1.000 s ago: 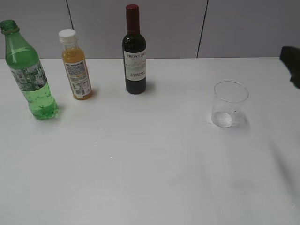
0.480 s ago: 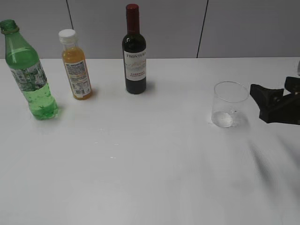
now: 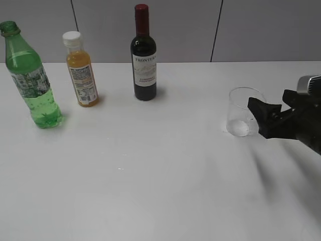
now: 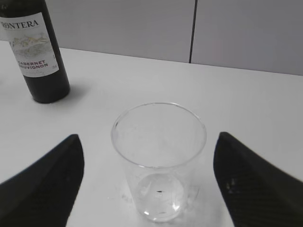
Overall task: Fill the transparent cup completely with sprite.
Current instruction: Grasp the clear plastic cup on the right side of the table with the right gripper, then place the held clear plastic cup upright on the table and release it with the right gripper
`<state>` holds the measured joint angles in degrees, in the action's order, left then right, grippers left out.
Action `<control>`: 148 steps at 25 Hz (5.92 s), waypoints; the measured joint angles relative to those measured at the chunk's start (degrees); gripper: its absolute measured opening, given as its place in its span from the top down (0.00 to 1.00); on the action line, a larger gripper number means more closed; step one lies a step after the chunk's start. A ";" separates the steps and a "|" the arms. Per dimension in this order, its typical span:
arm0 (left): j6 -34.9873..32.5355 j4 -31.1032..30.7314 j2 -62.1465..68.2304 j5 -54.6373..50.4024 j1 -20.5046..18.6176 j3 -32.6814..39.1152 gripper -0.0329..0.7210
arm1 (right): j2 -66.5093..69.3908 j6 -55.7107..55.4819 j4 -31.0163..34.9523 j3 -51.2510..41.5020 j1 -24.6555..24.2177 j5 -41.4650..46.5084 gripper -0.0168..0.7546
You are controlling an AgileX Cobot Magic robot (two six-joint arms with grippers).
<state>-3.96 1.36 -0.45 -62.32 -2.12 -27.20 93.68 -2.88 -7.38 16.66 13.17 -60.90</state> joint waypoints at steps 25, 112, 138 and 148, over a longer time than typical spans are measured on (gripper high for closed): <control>0.00 0.00 0.00 0.00 0.00 0.00 0.64 | 13.16 2.88 -0.84 -0.04 0.00 -8.01 0.10; 0.00 0.00 0.00 0.00 0.00 0.00 0.64 | 28.49 -3.78 -45.13 22.87 0.18 -8.62 0.31; 0.00 0.00 0.00 0.00 0.00 0.00 0.64 | 37.73 -20.46 -61.09 47.30 12.87 -0.33 0.31; 0.00 0.00 0.00 0.00 0.00 0.00 0.64 | 41.40 -22.70 -64.99 51.94 14.21 -1.58 0.31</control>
<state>-3.96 1.36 -0.45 -62.32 -2.12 -27.20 135.09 -25.58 -72.38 68.61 27.38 -62.48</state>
